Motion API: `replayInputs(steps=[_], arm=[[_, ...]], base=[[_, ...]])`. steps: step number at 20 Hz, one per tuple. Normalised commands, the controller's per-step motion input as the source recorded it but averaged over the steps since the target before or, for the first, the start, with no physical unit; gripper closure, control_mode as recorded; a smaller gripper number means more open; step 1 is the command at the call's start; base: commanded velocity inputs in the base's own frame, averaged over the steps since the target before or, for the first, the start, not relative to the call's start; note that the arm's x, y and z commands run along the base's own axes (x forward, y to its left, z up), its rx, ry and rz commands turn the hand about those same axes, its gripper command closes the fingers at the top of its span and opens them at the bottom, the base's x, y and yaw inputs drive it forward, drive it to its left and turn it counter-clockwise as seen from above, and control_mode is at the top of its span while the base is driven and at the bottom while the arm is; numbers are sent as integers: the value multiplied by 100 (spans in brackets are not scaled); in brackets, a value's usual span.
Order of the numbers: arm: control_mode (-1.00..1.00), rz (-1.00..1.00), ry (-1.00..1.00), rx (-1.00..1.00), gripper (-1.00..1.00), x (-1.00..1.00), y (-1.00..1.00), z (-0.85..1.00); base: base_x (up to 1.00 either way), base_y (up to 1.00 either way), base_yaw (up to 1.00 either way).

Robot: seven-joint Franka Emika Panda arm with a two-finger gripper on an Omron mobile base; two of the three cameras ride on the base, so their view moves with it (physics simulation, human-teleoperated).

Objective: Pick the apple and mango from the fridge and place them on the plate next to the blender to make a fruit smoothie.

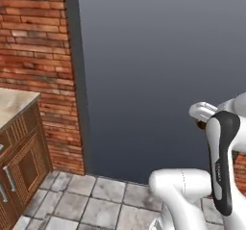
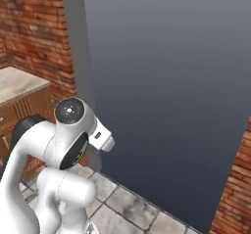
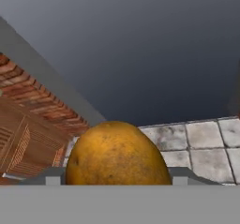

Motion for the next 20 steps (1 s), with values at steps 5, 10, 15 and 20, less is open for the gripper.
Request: replayInputs(steps=[5, 10, 15, 20], arm=[[100, 0, 0, 0, 100, 0, 0, 0], [100, 0, 0, 0, 100, 0, 0, 0], [100, 0, 0, 0, 100, 0, 0, 0], [100, 0, 0, 0, 100, 0, 0, 0]], base=[[3, 68, 79], [9, 68, 79], [48, 24, 61], [55, -24, 35]])
